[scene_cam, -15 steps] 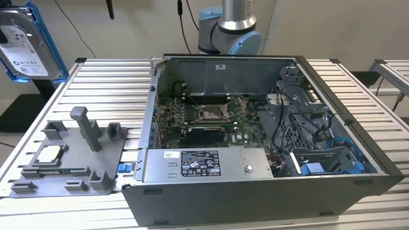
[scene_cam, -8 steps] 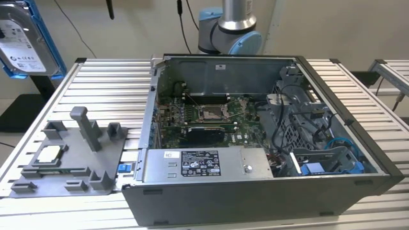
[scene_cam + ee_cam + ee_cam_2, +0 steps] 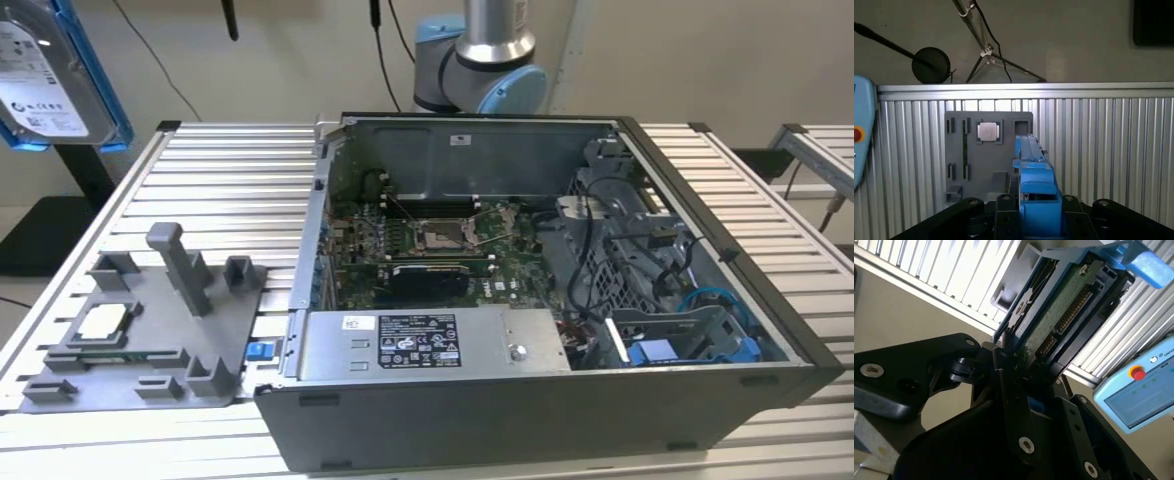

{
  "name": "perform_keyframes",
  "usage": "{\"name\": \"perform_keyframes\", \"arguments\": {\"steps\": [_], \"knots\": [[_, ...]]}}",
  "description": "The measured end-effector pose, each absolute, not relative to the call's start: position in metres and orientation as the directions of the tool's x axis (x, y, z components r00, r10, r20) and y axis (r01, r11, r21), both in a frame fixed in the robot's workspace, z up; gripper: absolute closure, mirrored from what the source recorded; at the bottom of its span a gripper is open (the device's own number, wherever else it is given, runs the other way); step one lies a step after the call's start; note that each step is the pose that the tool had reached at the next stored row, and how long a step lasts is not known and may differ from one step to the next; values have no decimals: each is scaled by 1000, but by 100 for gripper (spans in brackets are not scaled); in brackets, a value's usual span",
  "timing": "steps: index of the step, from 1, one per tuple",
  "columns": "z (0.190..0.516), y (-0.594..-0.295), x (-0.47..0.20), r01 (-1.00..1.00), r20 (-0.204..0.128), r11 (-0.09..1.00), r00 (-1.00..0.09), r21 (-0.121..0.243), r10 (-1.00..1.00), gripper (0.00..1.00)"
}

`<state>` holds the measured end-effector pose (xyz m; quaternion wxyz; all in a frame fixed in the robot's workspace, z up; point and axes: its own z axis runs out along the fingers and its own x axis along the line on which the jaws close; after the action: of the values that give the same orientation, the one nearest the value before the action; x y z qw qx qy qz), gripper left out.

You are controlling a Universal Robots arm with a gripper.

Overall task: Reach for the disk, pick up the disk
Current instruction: 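Pick up the disk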

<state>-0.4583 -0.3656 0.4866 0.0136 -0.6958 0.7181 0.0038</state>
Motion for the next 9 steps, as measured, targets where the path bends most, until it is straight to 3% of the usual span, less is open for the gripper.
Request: {"name": "perform_keyframes", "arguments": {"steps": [9], "knots": [[506,-366,-458,-999,-25,32,-31,-14,-999,100]]}}
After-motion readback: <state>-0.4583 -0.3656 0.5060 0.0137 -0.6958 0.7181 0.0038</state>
